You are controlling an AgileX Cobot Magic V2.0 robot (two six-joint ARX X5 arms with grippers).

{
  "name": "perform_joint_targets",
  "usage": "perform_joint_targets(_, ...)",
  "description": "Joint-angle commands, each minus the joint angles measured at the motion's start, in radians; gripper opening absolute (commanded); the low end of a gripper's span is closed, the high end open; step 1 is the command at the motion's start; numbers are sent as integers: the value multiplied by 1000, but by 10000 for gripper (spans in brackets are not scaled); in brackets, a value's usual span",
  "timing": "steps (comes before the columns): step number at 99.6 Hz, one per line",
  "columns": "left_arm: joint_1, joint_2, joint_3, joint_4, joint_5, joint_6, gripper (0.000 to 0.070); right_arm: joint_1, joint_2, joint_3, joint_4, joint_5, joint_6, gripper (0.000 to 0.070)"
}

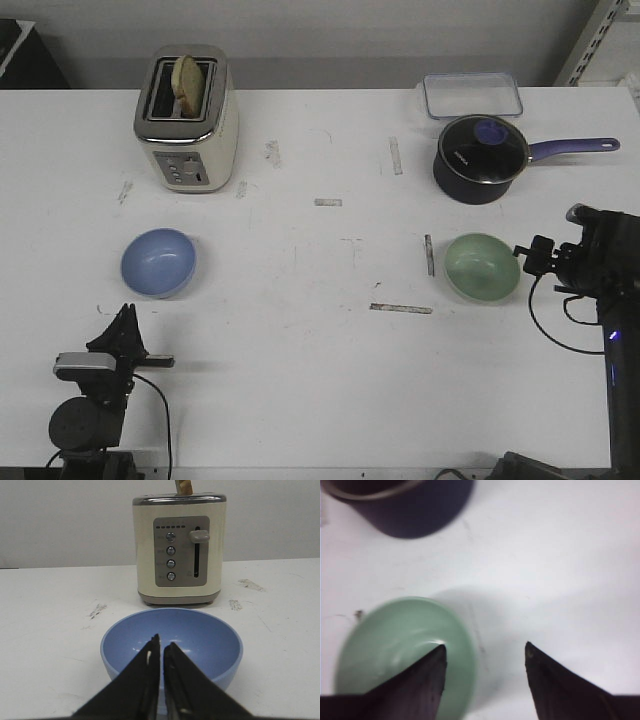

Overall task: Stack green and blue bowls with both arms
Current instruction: 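Lower the right gripper onto the rim of the pale green bowl, then drag the green bowl with the right gripper toward the table center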

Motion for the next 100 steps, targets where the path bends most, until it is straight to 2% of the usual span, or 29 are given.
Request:
perform_joint_targets(1, 0, -2, -21, 12, -2, 2, 3, -9, 27, 19, -7, -9, -10, 387)
perform_joint_targets(6, 0, -2, -21, 12, -2, 2, 3, -10, 42, 18, -8, -39, -10, 450)
perform_joint_targets(11, 0, -2, -21, 12, -2, 2, 3, -10, 71, 18, -5, -80, -10, 485)
perform_joint_targets(58, 0, -2, -21, 12, -2, 2, 3, 50, 226, -6, 41, -85, -21, 477)
perform_joint_targets(64, 0, -2, -21, 12, -2, 2, 3, 57, 239, -16, 51, -83, -22, 412)
perform_joint_targets(74, 0, -2, -21, 12, -2, 2, 3, 62, 245, -27, 66, -72, -21, 186)
perform_joint_targets(81, 0, -2, -21, 12, -2, 2, 3, 62, 245, -27, 73, -73, -21, 83)
perform_joint_targets(90, 0, -2, -21, 12, -2, 2, 3, 61, 245, -27, 77, -72, -20, 7)
perform_joint_targets(100, 0, -2, -21, 12, -2, 2, 3, 62, 239, -27, 77, -74, -17, 6)
